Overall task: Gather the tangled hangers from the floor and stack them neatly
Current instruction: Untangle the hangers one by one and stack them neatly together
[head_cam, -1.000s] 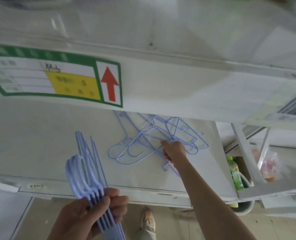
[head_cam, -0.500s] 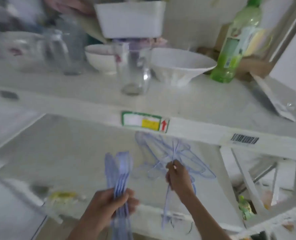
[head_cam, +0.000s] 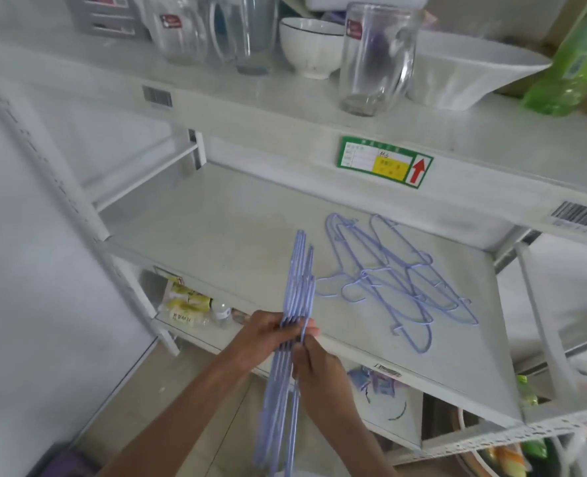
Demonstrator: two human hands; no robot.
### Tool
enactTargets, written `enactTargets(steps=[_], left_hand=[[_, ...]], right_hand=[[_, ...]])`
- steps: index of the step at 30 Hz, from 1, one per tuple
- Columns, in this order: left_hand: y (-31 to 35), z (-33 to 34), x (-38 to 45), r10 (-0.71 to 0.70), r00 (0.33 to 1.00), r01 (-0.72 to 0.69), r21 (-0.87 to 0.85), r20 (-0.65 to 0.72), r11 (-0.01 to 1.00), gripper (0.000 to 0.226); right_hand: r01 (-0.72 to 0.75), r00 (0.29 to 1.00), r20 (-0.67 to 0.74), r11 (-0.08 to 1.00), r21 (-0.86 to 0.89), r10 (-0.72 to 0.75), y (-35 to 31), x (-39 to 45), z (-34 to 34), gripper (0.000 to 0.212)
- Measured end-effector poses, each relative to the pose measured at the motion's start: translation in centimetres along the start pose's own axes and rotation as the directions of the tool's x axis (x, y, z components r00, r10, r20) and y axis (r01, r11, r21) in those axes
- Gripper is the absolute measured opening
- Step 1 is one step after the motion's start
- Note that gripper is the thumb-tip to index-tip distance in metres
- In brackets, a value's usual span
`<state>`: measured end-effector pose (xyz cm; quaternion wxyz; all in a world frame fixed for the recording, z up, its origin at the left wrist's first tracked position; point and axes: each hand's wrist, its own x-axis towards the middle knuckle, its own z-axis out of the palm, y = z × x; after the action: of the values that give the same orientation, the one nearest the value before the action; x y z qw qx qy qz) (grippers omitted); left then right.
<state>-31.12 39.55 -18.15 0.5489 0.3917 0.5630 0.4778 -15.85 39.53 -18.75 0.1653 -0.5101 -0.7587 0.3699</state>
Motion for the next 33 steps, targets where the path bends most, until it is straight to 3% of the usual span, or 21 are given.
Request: enactTargets(steps=[6, 9, 12, 14, 16, 23, 27, 29, 33], left_hand=[[-1.5, -0.9, -1.9, 0.080, 0.997, -0.081, -0.038, -0.021, 0.996, 0.029], [-2.4, 0.2, -2.3, 0.030, 1.000, -0.029, -0.135, 0.002, 0.990, 0.042], [-4.1, 2.4, -2.6, 0.008, 0.997, 0.006, -0.190, 0.073, 0.982, 0.042], [-4.7, 4.4, -3.0, 0.037, 0.993, -0.022, -0.130, 0.108, 0.991, 0.037], [-4.7, 6.7, -3.5, 0.022, 0.992, -0.011, -0.097, 0.121, 0.995, 0.035], [-4.3, 14.8, -6.1, -0.010, 0.995, 0.029, -0.198, 0.096, 0.980, 0.039], [-4.2, 17.8, -6.6, -0.053, 0.997, 0.065, -0.249, 0.053, 0.966, 0.036], [-3.5, 18.5, -6.6, -0.107, 0.992, 0.120, -0.268, 0.061, 0.956, 0.034], [-2.4, 18.7, -6.1, -0.178, 0.980, 0.196, -0.324, 0.086, 0.926, 0.030]], right_hand=[[0.059, 0.998, 0.033, 0.989, -0.136, -0.055, -0.6, -0.8, 0.0, 0.040], [0.014, 1.000, 0.024, 1.000, 0.021, -0.014, 0.0, -1.0, -0.4, 0.039], [0.001, 0.986, 0.167, 0.994, 0.113, -0.019, 1.2, -2.0, -1.6, 0.036], [-0.175, 0.966, 0.243, 0.921, 0.347, 0.092, 2.6, -2.9, -2.6, 0.036], [-0.289, 0.945, 0.279, 0.842, 0.455, 0.173, 3.8, -4.3, -4.0, 0.032], [-0.355, 0.933, 0.277, 0.706, 0.613, 0.229, 7.2, -10.4, -7.3, 0.036], [-0.407, 0.896, 0.407, 0.691, 0.597, 0.175, 9.1, -13.8, -8.4, 0.025], [-0.401, 0.897, 0.405, 0.707, 0.583, 0.176, 10.3, -14.2, -8.8, 0.029], [-0.445, 0.879, 0.455, 0.579, 0.682, 0.139, 10.5, -14.0, -10.0, 0.023]])
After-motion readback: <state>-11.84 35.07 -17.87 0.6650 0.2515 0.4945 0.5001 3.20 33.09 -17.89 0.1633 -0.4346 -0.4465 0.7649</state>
